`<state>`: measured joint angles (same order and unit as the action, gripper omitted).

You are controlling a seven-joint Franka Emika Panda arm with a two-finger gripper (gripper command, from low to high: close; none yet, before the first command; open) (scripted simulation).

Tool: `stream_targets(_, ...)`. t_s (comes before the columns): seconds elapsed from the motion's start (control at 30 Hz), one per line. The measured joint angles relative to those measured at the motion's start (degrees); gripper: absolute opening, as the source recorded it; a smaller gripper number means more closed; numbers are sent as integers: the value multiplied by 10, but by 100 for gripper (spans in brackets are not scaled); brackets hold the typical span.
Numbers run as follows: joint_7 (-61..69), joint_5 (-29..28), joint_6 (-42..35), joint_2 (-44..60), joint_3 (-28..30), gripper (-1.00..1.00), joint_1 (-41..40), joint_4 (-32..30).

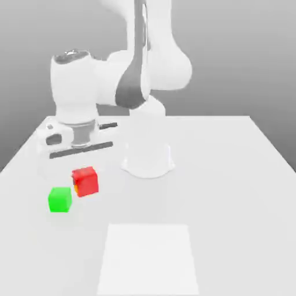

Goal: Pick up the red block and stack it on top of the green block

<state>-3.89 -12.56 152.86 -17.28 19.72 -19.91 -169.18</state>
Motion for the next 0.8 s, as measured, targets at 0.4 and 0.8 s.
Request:
stream_targets(0.4,-22,55,22,41,68,-100,-43,7)
stream_targets(0.8,44,152,145,161,93,-100,4,4)
